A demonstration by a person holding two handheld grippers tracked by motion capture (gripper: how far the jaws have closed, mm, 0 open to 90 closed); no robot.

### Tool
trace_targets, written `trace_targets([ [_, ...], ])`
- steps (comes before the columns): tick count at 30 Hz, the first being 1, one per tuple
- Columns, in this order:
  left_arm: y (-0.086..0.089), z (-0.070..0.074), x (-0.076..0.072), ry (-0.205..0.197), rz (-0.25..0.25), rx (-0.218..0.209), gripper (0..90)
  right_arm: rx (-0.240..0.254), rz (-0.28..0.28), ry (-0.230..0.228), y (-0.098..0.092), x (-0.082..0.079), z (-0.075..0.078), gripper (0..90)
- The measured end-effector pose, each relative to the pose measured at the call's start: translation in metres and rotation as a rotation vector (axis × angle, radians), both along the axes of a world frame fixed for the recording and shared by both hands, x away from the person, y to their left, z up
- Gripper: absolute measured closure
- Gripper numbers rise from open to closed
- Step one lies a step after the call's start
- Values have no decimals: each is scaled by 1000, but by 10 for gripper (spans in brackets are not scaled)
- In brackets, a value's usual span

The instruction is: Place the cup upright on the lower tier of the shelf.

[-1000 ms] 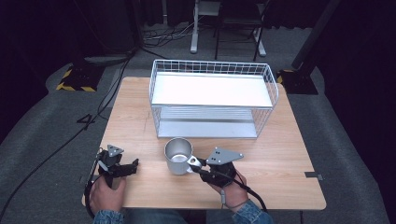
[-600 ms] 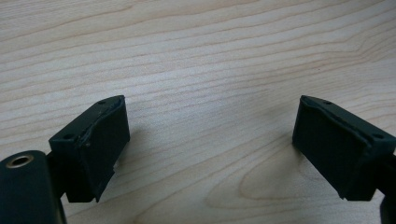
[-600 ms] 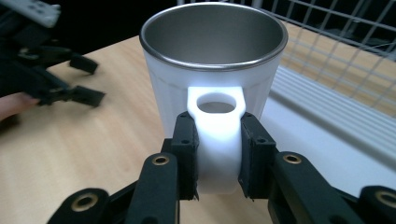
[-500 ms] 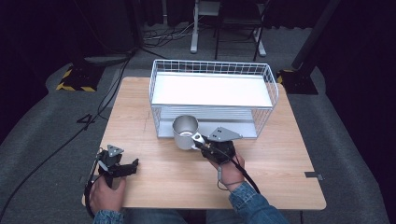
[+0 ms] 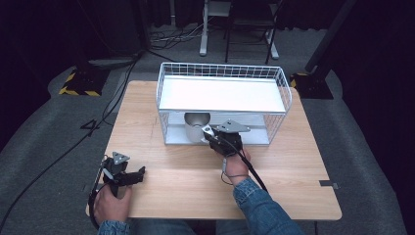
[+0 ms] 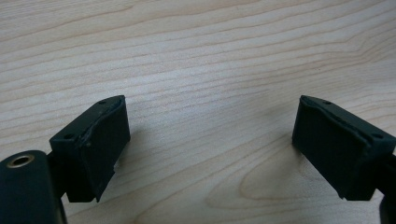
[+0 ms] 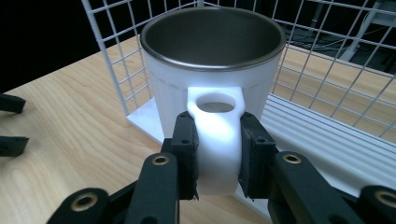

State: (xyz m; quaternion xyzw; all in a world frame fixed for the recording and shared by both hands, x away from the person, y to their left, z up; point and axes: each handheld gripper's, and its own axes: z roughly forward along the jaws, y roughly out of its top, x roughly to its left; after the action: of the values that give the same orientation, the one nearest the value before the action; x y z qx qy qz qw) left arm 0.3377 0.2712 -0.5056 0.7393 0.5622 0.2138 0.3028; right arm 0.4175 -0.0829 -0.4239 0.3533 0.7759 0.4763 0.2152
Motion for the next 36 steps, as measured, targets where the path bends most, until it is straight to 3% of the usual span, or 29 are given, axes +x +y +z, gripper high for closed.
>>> trace_targets([
  [10,0,0,0,0,1,0,116,-7,-42,3,5,13,-14,712],
  [29,0,0,0,-2,1,1,116,-25,-33,0,8,15,-23,709],
  [36,0,0,0,-2,1,1,116,-31,-35,20,5,15,-24,701],
])
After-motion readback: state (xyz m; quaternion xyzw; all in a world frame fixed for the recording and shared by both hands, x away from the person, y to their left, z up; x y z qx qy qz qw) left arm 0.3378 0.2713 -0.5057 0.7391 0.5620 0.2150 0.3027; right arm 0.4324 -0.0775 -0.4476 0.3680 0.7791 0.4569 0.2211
